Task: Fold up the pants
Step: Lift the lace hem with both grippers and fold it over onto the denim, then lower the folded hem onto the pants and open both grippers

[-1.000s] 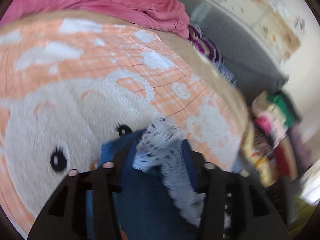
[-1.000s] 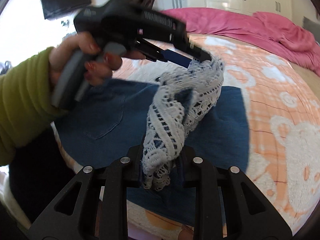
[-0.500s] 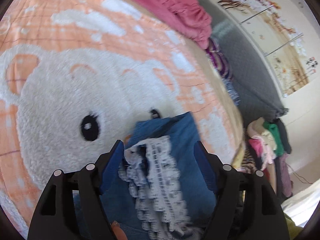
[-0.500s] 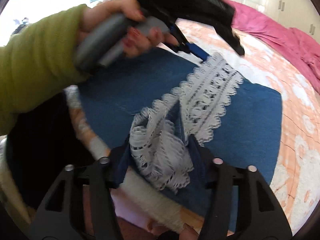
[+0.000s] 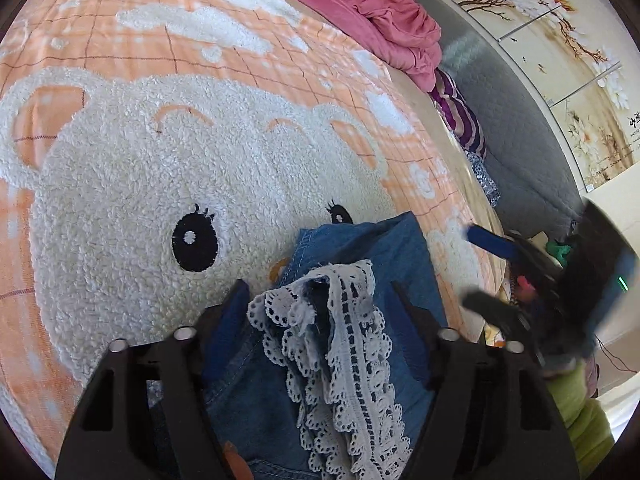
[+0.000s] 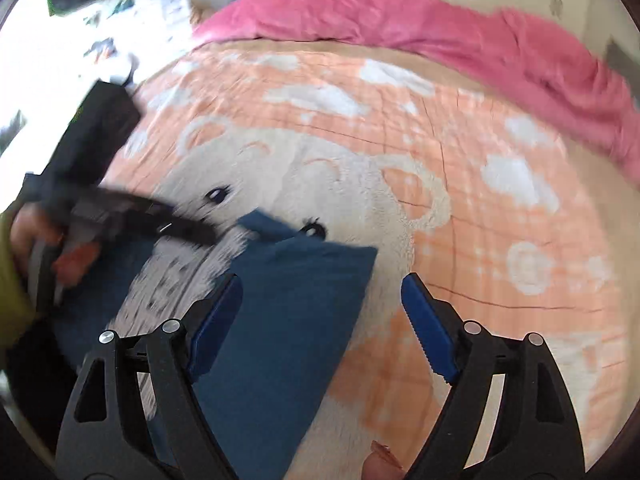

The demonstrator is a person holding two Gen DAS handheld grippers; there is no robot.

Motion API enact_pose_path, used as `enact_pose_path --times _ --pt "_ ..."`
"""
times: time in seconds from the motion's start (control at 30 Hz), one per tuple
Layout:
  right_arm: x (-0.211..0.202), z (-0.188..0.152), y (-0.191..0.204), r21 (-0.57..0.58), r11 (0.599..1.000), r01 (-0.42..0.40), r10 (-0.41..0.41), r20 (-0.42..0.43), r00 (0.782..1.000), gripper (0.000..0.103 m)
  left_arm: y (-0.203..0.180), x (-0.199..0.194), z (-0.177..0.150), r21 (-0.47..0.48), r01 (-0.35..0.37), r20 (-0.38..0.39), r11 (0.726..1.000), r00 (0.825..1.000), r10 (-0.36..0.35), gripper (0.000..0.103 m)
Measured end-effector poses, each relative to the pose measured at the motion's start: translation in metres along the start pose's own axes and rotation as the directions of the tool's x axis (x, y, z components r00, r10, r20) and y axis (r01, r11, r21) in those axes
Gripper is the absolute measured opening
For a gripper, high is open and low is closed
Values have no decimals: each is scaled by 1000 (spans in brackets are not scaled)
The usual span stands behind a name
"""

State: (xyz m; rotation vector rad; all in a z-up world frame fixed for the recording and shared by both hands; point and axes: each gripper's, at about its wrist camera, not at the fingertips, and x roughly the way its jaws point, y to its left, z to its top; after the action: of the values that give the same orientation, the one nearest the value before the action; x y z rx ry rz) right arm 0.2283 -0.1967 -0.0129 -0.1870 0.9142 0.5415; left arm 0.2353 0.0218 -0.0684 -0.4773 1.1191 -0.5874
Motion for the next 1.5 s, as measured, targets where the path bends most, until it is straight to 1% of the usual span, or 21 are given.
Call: enact_pose_path --times 0.03,0.07,0.13,0.3,0.33,0.37,0.4,0.47,0.63,0.7,0.77,0.9,0.93,0.97,1.07,1.13,1.2,1.27,1.3,1.4,1.5 --pt "8 -2 -9 43 999 -24 24 12 1000 75 0 0 -1 -2 5 -4 1000 1000 -5 45" --pt "15 -6 -20 100 992 -72 70 28 997 75 1 -2 -2 -10 11 -2 1000 1000 -11 43" --pt "26 -12 -33 175 975 -134 136 0 991 73 4 -4 -3 -20 21 0 1000 1000 -21 32" --pt "45 -23 -41 301 924 -237 256 -26 966 54 1 -8 -2 -24 32 0 999 999 -32 23" --pt "48 -25 -40 319 911 -261 284 -26 959 44 0 -9 -2 -26 30 3 999 1000 -30 22" --pt "51 -26 -38 328 903 -276 302 -30 953 26 -2 -12 -3 -25 30 9 999 1000 -30 21" --pt "52 -25 -38 335 897 -287 314 -28 949 20 -4 -14 -4 -18 29 13 999 999 -29 20" --pt "49 -24 -31 332 897 -292 315 -17 949 15 -11 -22 -6 7 11 30 1000 999 -11 20" --pt "30 -18 -18 273 927 -259 259 37 965 14 -23 -45 -12 43 -58 83 997 995 54 20" --pt "33 -19 -17 261 939 -226 227 28 974 18 -22 -51 -13 57 -104 103 993 990 98 20" --pt "41 -19 -14 242 957 -158 164 -8 986 24 -16 -53 -11 48 -140 115 989 984 133 20" --pt "47 -21 -13 218 971 -103 114 -40 993 30 -11 -51 -11 63 -197 114 978 975 189 20" --pt "48 -22 -14 223 970 -96 108 -44 993 37 -9 -47 -12 71 -223 100 972 971 215 20" --pt "48 -22 -15 227 970 -91 103 -42 994 40 -6 -43 -13 72 -235 85 969 970 229 20" --pt "43 -23 -17 229 971 -70 80 -35 996 44 1 -43 -12 46 -217 71 975 974 213 20" --pt "34 -23 -15 195 980 -26 28 -8 1000 49 1 -47 -12 53 -226 80 973 972 221 20" --pt "27 -21 -13 177 984 12 -14 11 1000 49 -1 -44 -13 65 -241 77 968 969 236 20" --pt "19 -21 -11 168 986 12 -18 36 999 51 1 -44 -13 57 -227 73 972 972 223 20" --pt "17 -21 -10 167 986 11 -18 44 999 51 1 -43 -13 53 -213 72 976 975 209 24" --pt "13 -22 -4 153 988 0 -9 58 998 52 7 -40 -13 17 -180 66 984 982 178 56" --pt "16 -22 7 124 992 -28 22 47 999 53 15 -29 -14 -24 -148 31 989 988 149 56"
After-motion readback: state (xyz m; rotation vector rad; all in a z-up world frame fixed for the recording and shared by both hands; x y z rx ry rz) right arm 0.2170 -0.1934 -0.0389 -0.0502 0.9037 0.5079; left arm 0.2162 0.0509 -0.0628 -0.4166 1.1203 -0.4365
